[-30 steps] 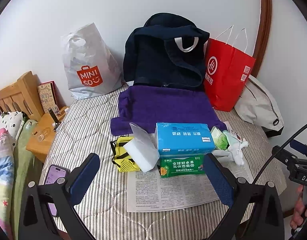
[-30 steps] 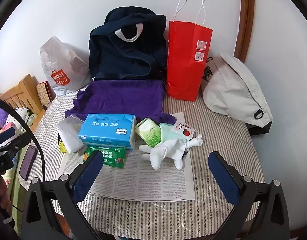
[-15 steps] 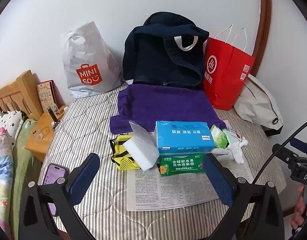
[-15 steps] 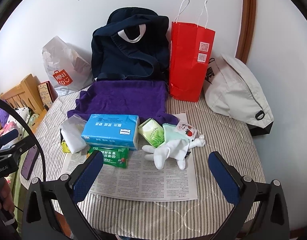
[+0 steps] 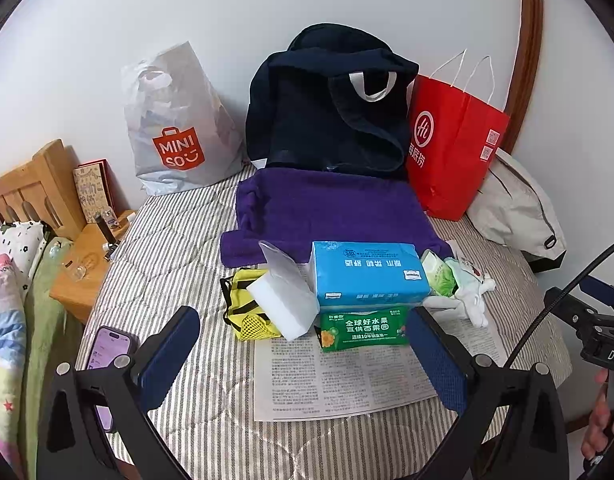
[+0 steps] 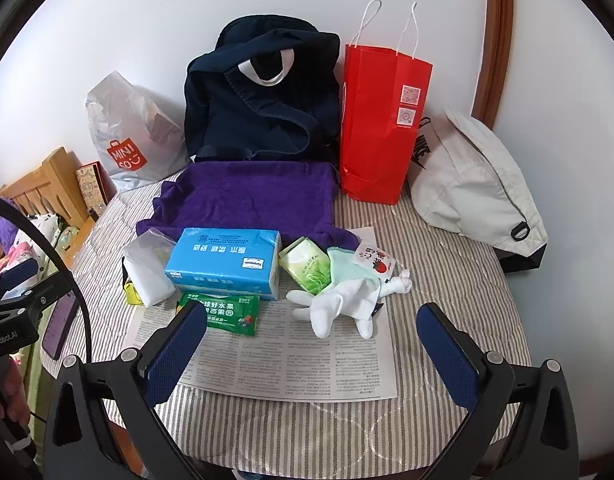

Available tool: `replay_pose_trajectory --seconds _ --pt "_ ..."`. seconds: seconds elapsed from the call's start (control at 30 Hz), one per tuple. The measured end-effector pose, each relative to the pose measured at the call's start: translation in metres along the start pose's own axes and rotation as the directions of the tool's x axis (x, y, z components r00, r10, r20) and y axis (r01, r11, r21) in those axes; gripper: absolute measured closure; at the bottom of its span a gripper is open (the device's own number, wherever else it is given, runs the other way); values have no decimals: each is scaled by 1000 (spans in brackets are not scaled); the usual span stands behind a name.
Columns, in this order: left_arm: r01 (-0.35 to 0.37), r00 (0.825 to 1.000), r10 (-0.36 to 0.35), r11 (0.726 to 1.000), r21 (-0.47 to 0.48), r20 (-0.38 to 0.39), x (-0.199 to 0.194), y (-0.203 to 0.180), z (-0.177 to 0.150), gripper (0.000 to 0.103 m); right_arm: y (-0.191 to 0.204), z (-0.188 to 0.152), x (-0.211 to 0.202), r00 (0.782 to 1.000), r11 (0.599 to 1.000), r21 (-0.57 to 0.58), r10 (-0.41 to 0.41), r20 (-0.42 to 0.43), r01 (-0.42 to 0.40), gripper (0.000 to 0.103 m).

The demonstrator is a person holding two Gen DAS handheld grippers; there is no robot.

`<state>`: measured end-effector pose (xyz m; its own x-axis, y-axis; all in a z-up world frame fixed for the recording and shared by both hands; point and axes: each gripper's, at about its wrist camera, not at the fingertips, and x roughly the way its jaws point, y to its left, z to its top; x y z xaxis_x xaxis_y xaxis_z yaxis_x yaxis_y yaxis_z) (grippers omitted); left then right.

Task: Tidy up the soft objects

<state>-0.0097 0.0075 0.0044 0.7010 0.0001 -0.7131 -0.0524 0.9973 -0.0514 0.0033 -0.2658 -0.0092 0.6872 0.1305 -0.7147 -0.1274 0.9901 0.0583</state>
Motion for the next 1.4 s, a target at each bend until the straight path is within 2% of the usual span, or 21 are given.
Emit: replay_pose_trajectory --seconds 1.4 --pt "-7 1000 6 1000 18 17 -2 2 4 0 -5 0 3 1000 1000 7 -14 -9 14 0"
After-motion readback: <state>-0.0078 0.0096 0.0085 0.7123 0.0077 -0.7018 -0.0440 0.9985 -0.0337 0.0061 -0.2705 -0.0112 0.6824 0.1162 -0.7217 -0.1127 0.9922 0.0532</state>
